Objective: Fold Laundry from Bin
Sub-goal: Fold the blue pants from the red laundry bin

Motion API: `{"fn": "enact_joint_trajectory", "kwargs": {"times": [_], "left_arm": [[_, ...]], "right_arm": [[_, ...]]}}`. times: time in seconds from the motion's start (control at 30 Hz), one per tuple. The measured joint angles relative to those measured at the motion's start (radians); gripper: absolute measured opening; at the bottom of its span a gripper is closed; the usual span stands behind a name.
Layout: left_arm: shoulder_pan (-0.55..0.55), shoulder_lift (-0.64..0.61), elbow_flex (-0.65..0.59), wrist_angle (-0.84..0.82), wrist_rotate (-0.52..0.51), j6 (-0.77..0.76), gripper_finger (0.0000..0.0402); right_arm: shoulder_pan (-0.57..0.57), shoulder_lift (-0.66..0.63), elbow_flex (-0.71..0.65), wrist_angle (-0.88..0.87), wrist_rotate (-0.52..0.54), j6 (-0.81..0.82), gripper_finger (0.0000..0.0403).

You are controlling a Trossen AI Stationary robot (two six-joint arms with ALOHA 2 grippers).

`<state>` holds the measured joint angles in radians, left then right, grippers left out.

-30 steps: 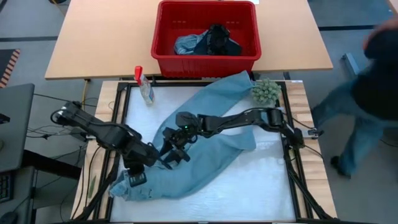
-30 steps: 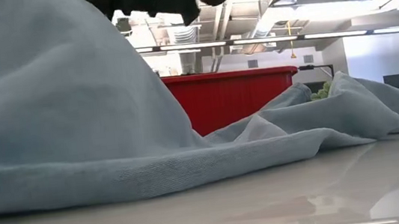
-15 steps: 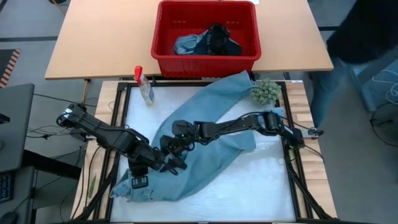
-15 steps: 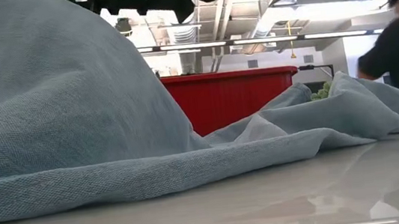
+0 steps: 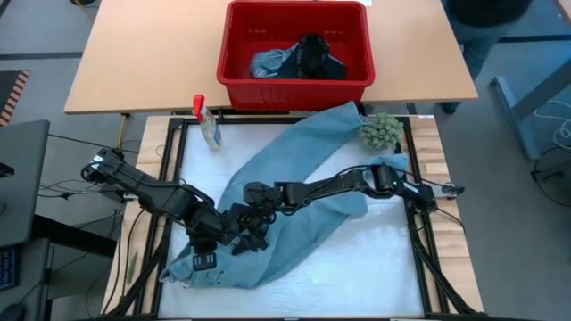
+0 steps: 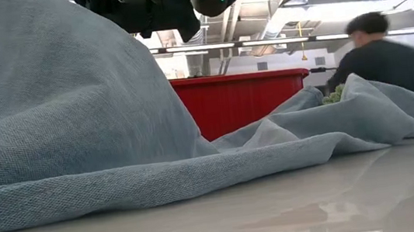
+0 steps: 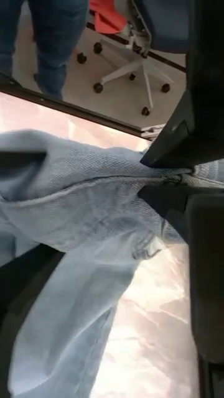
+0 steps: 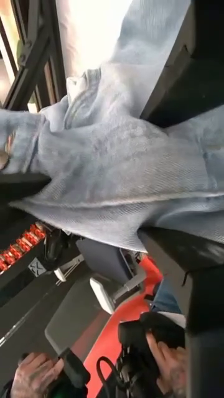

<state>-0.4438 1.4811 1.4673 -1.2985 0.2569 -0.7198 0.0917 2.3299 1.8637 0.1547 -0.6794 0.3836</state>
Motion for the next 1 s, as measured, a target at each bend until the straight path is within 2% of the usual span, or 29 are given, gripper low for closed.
{"fn": "enact_joint_trajectory", "kwargs": {"times": [0.13,0.33,0.47,0.57,0.73,0.87,1.0], "left_arm": [[0.001,0.000,0.000,0.017,-0.010,-0.008,0.0065],[0.003,-0.009,0.001,0.005,0.041,-0.040,0.0147],[0.005,-0.039,0.052,-0.087,0.049,-0.085,0.0189],[-0.018,-0.096,0.106,-0.137,-0.104,-0.181,0.0202],[-0.128,-0.202,0.134,-0.131,-0.446,-0.340,0.0199],[-0.211,-0.205,0.132,-0.165,-0.645,-0.387,0.0194],[-0.264,-0.171,0.130,-0.184,-0.833,-0.395,0.0189]], "right_arm": [[0.001,0.000,0.000,-0.021,0.018,-0.003,0.0233],[-0.031,-0.006,0.000,-0.101,-0.002,-0.026,0.0045],[-0.092,-0.030,-0.002,-0.172,-0.079,-0.015,0.0040],[-0.140,-0.087,-0.002,-0.302,-0.082,-0.073,0.0040],[-0.223,-0.220,-0.002,-0.547,-0.079,-0.266,0.0040],[-0.272,-0.313,-0.001,-0.698,-0.047,-0.371,0.0040],[-0.294,-0.353,0.000,-0.823,0.016,-0.441,0.0040]]}}
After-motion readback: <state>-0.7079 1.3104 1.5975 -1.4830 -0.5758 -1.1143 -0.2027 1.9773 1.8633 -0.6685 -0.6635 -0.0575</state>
